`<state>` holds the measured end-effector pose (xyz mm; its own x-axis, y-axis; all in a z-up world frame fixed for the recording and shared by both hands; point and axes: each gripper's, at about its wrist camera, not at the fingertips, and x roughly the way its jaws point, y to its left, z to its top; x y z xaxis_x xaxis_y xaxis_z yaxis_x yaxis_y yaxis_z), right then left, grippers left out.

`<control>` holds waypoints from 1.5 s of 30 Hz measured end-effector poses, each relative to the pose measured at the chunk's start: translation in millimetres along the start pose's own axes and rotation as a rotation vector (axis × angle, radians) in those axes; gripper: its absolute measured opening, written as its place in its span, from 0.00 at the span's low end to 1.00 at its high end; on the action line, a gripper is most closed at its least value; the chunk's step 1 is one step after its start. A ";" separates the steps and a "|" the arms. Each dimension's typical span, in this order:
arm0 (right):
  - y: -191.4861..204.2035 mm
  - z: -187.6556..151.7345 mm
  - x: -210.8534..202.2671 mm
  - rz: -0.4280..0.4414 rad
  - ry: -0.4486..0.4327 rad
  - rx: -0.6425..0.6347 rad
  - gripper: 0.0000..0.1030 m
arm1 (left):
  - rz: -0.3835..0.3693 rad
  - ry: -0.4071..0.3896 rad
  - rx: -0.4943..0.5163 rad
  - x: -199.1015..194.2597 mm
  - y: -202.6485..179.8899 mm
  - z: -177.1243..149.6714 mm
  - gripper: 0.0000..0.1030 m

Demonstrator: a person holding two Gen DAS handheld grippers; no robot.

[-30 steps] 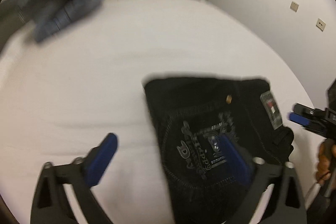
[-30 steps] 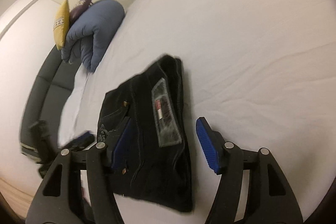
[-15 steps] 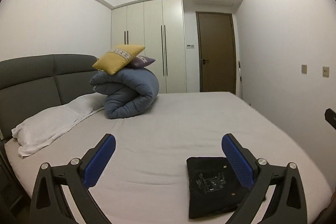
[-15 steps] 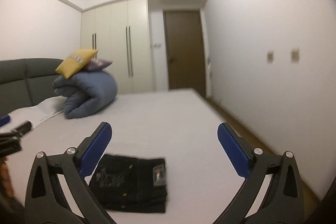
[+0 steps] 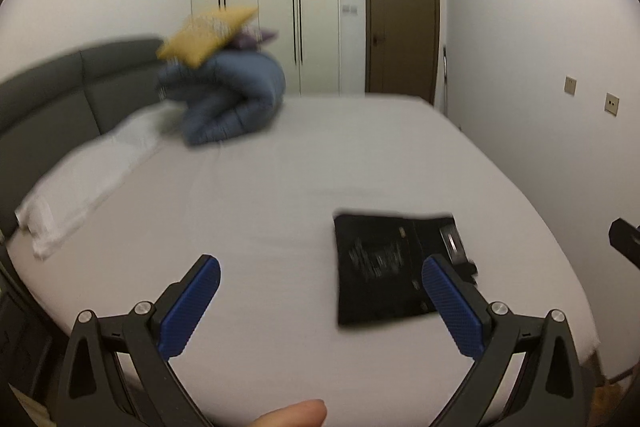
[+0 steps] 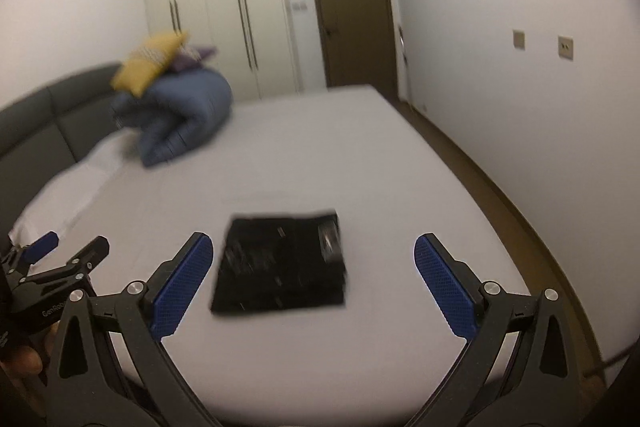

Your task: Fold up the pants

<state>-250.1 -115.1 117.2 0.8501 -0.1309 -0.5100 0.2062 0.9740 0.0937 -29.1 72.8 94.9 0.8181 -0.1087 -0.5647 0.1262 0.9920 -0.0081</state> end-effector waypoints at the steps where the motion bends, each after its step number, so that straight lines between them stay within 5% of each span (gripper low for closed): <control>1: -0.5 -3.5 1.9 -0.011 0.019 0.003 1.00 | -0.014 0.024 -0.008 3.2 -0.9 -5.0 1.00; 6: -6.0 -18.4 17.9 -0.009 0.097 0.013 1.00 | -0.026 0.124 0.008 23.2 -8.6 -25.6 1.00; 15: -14.6 -31.4 72.1 -0.003 0.200 0.041 1.00 | -0.023 0.169 0.007 35.9 -12.1 -36.6 1.00; 45: 8.9 -41.4 96.9 0.031 0.240 0.015 1.00 | -0.019 0.222 -0.005 47.8 -17.2 -47.0 1.00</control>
<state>-185.9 -111.5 33.2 0.7172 -0.0514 -0.6950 0.1902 0.9739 0.1242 -18.5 53.5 29.2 0.6720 -0.1110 -0.7322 0.1373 0.9902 -0.0240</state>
